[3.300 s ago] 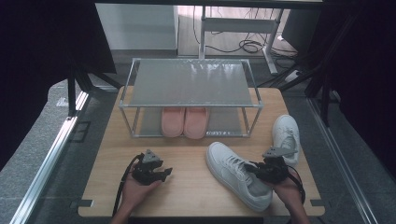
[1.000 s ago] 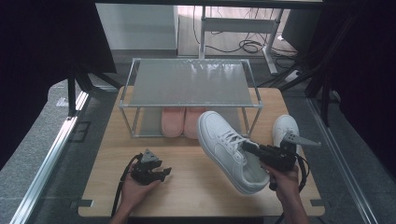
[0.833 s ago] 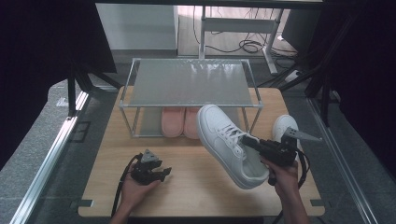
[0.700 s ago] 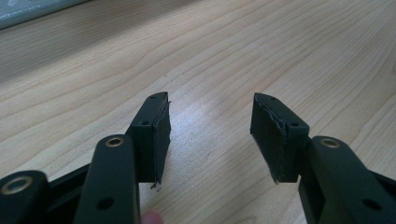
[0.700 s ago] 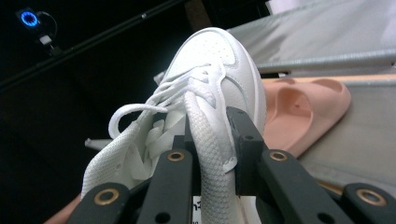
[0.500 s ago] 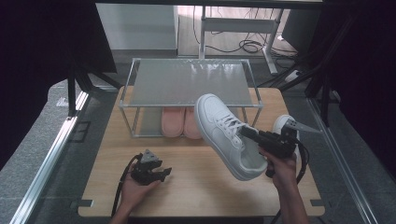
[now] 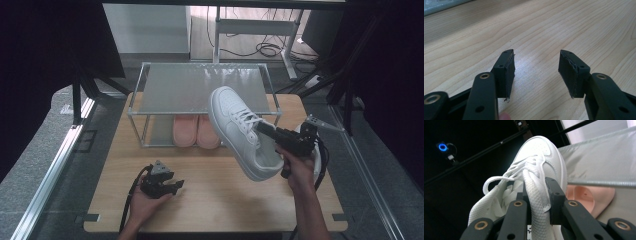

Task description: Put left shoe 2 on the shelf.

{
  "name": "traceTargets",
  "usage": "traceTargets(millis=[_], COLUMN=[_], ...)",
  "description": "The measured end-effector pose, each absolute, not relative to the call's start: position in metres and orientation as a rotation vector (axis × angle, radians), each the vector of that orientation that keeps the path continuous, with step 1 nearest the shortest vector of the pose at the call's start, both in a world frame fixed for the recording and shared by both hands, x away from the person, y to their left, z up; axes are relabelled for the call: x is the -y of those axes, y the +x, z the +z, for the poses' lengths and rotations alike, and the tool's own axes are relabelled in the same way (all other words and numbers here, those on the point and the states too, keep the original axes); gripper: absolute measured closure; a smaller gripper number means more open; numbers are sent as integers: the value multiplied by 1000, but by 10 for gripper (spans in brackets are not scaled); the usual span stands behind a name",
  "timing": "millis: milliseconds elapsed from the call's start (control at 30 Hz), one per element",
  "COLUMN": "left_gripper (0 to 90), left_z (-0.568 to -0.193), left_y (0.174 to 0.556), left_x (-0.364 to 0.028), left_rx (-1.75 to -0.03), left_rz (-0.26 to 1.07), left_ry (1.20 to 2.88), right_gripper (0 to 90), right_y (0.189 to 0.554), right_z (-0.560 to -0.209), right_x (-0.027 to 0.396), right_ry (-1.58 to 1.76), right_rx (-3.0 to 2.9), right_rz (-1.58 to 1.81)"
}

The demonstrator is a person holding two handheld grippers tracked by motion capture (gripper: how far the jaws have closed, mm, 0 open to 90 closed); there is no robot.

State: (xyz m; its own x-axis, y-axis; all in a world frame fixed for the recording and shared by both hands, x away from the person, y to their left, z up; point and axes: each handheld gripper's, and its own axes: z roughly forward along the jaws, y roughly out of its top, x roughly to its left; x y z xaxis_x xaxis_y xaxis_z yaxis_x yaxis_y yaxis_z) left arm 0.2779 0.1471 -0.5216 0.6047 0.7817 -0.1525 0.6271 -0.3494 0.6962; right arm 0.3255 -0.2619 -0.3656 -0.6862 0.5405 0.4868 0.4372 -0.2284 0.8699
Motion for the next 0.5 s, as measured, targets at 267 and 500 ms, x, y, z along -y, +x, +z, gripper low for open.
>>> traceTargets(millis=[267,500], left_gripper=[477,477], left_z=[-522,-522], left_y=[278,278], left_x=[-146,-147], left_rx=[-1101,-1101], left_rz=[269,267], left_ry=[2097,2095], right_gripper=[806,805], right_y=[341,360], right_z=[-353,-340], right_x=[256,241], right_ry=[1234,1254], right_rx=[-1836,-1783], right_rz=[2096,2107])
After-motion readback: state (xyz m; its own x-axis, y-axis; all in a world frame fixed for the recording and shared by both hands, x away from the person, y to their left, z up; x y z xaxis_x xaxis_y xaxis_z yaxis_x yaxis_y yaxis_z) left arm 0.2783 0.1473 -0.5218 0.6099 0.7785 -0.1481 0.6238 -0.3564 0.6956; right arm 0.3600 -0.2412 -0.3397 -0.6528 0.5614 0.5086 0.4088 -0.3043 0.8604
